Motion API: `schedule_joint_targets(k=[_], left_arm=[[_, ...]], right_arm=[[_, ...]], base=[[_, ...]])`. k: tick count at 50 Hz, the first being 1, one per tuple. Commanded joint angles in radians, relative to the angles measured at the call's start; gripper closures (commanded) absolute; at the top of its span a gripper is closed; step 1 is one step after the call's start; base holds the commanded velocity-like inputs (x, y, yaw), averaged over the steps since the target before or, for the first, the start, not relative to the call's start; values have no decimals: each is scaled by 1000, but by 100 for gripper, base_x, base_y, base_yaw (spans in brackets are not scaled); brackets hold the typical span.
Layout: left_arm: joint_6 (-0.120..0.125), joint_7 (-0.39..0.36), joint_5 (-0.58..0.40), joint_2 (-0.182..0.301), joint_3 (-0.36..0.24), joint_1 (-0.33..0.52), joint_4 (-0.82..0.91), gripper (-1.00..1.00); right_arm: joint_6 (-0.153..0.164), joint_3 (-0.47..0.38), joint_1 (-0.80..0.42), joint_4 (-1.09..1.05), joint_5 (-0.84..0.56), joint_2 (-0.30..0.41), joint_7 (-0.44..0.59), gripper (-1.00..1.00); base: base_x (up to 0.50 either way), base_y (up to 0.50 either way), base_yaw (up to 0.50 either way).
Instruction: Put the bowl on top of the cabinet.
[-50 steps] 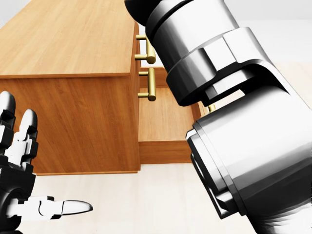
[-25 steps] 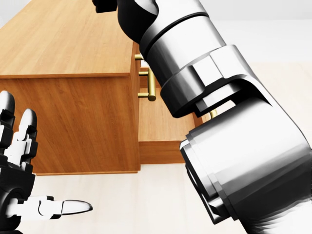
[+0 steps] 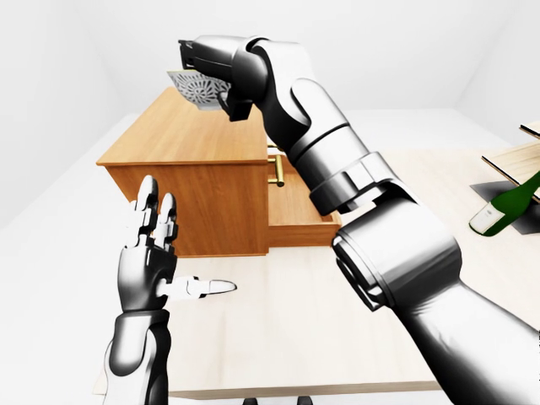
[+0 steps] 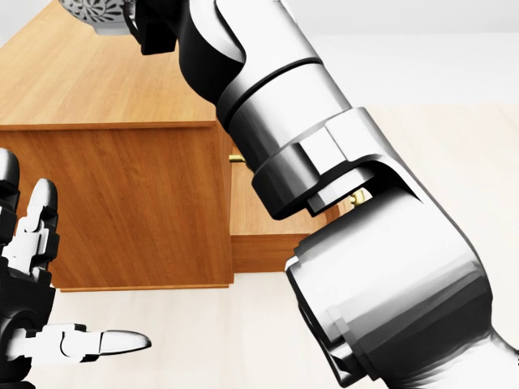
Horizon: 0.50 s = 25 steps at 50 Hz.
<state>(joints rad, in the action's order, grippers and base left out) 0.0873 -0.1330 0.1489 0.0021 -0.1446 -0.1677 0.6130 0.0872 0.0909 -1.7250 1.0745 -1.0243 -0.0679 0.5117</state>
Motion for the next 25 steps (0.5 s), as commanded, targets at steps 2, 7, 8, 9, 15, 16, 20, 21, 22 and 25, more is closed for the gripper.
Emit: schedule_joint_targets(k=[2, 7, 8, 9, 15, 16, 20, 21, 22, 25], left_arm=[[0, -1, -1, 0, 2, -4, 4, -100], [0, -1, 1, 0, 0, -2, 6, -100], [0, -1, 1, -1, 0, -3, 7, -100], [0, -1, 0, -1, 2, -5, 7, -100], [0, -2, -5, -3, 8, -9, 5, -100], [0, -2, -6, -3, 8, -9, 4, -100], [0, -2, -4, -2, 7, -9, 3, -100], [0, -2, -4, -2, 6, -9, 5, -100], [0, -3, -4, -3, 7, -9, 2, -100], [0, -2, -5, -3, 8, -10, 4, -100]], right_arm=[[0, -2, 19, -37, 57, -17, -14, 100], [0, 0, 38, -61, 60, -27, -9, 100], [0, 2, 44, -68, 58, -28, -7, 100], [0, 2, 53, -78, 59, -31, -4, 100], [0, 5, 84, -111, 59, -40, 2, 100], [0, 6, 90, -121, 59, -43, 5, 100], [0, 11, 114, -153, 59, -55, 16, 100], [0, 13, 122, -163, 59, -59, 18, 100], [0, 14, 128, -169, 57, -61, 22, 100], [0, 16, 137, -179, 55, -63, 27, 100]], base=[[0, 0, 0], [0, 0, 0], [0, 0, 0], [0, 0, 0], [0, 0, 0], [0, 0, 0], [0, 0, 0], [0, 0, 0], [0, 0, 0], [0, 0, 0]])
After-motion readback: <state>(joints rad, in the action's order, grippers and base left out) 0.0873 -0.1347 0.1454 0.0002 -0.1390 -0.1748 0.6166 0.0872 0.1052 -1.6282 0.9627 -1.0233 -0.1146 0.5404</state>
